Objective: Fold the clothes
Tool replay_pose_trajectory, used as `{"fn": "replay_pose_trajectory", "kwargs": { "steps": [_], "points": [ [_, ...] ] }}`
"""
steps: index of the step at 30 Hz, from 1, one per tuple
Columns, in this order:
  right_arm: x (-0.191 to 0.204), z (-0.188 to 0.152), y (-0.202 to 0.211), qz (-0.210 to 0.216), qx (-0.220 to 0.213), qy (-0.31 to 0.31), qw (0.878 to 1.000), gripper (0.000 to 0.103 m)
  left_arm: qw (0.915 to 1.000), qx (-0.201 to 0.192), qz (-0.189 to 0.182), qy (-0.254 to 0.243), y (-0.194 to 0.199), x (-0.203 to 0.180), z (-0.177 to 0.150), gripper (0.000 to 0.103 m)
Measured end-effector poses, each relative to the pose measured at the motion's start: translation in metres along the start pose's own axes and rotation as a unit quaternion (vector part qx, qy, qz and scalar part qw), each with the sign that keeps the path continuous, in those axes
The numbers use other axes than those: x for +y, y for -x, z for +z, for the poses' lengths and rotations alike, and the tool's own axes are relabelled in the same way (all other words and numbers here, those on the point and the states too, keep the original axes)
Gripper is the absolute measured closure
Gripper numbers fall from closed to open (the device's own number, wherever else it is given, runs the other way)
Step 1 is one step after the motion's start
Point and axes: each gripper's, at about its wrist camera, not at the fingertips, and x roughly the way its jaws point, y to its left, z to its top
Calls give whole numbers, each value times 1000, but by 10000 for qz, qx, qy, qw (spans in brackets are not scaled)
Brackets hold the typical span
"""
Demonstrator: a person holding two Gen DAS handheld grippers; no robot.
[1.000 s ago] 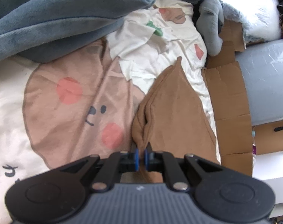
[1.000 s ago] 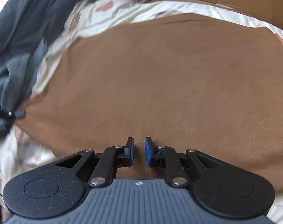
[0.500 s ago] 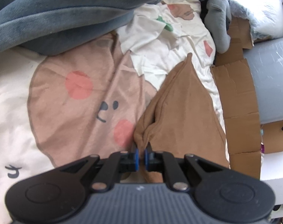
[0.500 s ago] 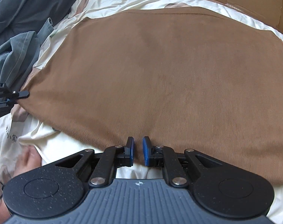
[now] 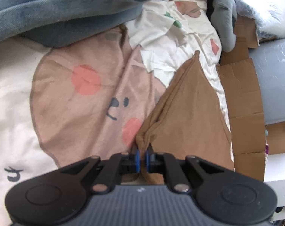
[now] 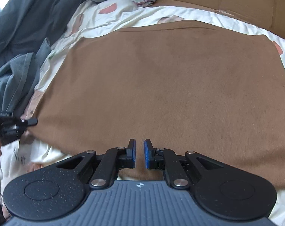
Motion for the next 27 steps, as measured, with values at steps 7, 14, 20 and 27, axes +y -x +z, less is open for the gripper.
{"fn": "replay_pose_trajectory", "kwargs": {
  "steps": [7, 14, 20, 27],
  "points": [
    [-5, 10, -24, -232, 87, -135, 9996, 92, 10000, 36, -38, 37, -3, 4, -1, 96],
    [-9, 31, -41, -588, -153, -199, 9980, 91, 10000, 37, -39, 47, -3, 4, -1, 96],
    [-9, 47, -53, -786, -305, -287, 9960, 91, 10000, 49, -56, 58, -3, 5, 0, 96],
    [-10, 59, -64, -888, -433, -394, 9943, 91, 9998, 56, -125, 125, -4, 7, 1, 96]
  ]
}}
